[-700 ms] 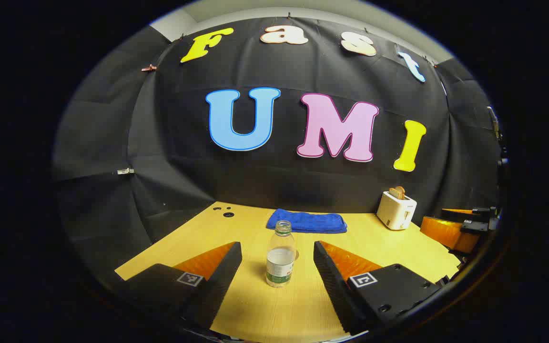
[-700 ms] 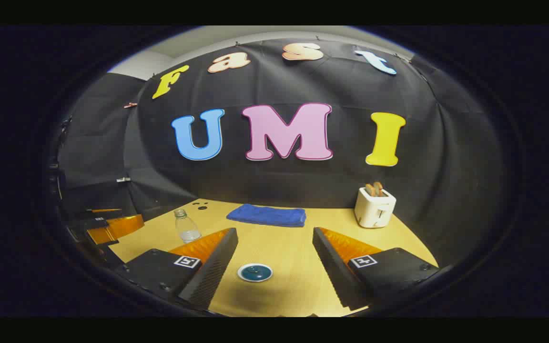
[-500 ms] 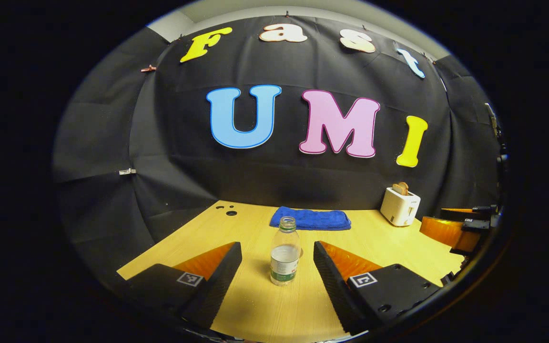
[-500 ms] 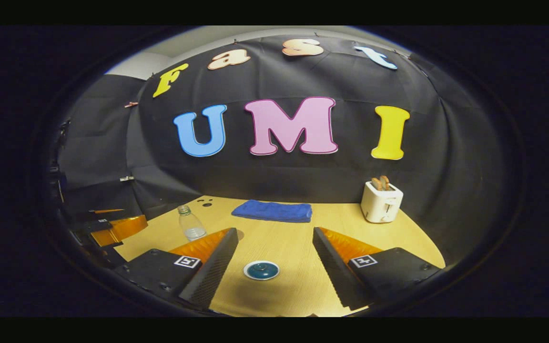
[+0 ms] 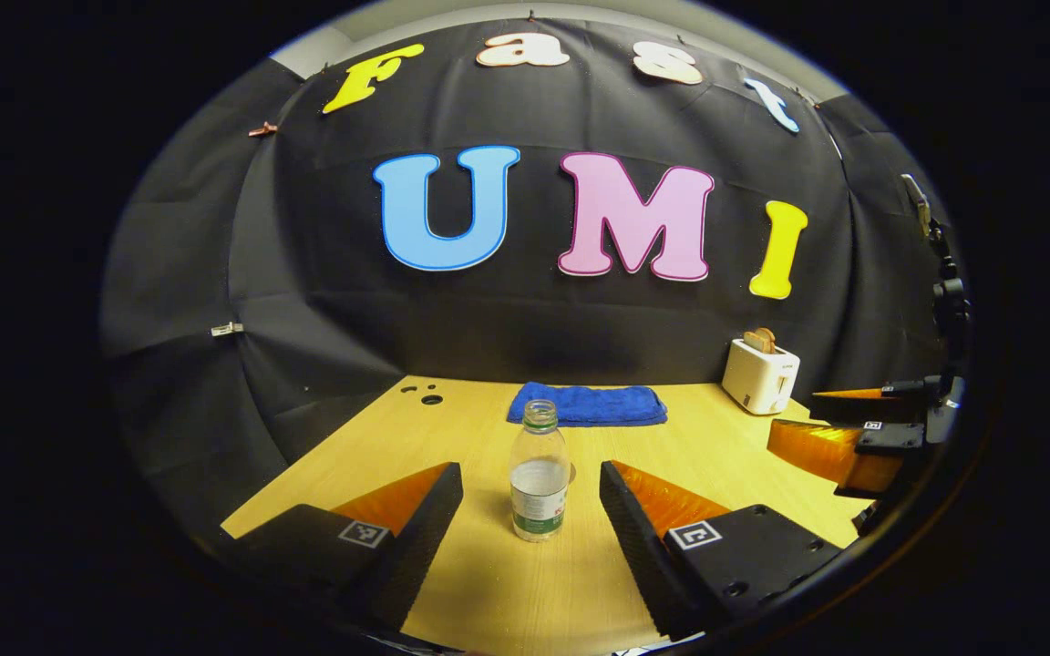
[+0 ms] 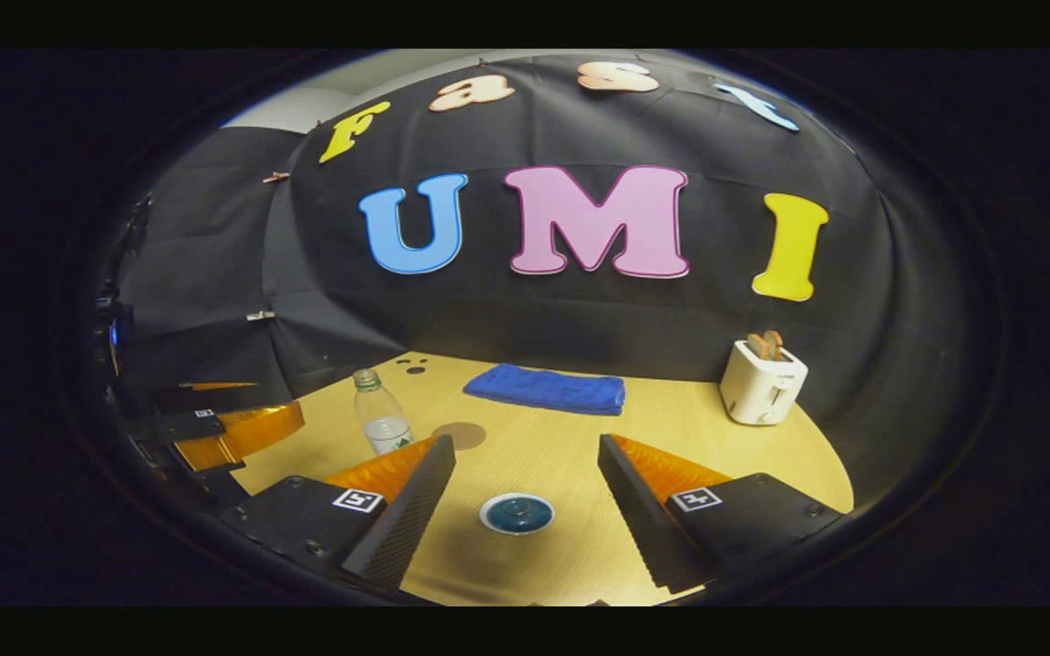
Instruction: Open the teacup lid with one hand, grasp the water bottle and pour water into the teacup with the other hand; after pouring, place the water bottle on the coaster and then close the teacup lid.
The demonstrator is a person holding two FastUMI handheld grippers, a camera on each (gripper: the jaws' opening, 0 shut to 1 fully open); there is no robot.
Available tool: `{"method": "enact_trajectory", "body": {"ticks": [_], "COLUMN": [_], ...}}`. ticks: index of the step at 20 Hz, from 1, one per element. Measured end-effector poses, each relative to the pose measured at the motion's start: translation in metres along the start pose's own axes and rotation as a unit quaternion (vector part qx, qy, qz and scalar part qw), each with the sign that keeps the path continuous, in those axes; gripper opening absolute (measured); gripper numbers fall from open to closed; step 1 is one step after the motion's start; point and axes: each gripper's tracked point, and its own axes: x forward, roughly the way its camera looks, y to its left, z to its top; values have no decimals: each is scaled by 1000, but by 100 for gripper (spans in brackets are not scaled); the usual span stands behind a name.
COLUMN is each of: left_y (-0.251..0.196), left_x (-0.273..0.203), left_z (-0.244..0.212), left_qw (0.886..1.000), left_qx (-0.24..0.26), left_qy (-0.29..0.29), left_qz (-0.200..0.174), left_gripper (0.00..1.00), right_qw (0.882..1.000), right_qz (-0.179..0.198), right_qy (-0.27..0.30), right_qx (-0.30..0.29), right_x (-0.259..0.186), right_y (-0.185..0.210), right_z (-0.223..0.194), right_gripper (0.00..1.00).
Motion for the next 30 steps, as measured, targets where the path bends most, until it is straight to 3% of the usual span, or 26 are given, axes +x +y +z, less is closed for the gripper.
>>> {"method": "enact_trajectory", "body": {"ticks": [8, 15, 24, 30], "left_y": [8, 23, 38, 42], "left_x": [4, 12, 44, 46], "left_z": [-7, -27, -90, -110], "left_qw": [1000, 999, 997, 996], "left_qx": [8, 6, 8, -1], "left_qy": [16, 41, 78, 91], "left_qz": [5, 18, 26, 25], "left_gripper": [96, 96, 96, 95], "right_qw": [1000, 997, 995, 994], "right_qz": [19, 30, -4, -11], "right_qy": [22, 60, 80, 95], "right_qx": [-12, -25, -53, -53], "right_x": [18, 42, 90, 94], "right_y": [7, 14, -2, -5], "right_z": [-22, -66, -121, -143], "right_gripper": [98, 98, 98, 77]}}
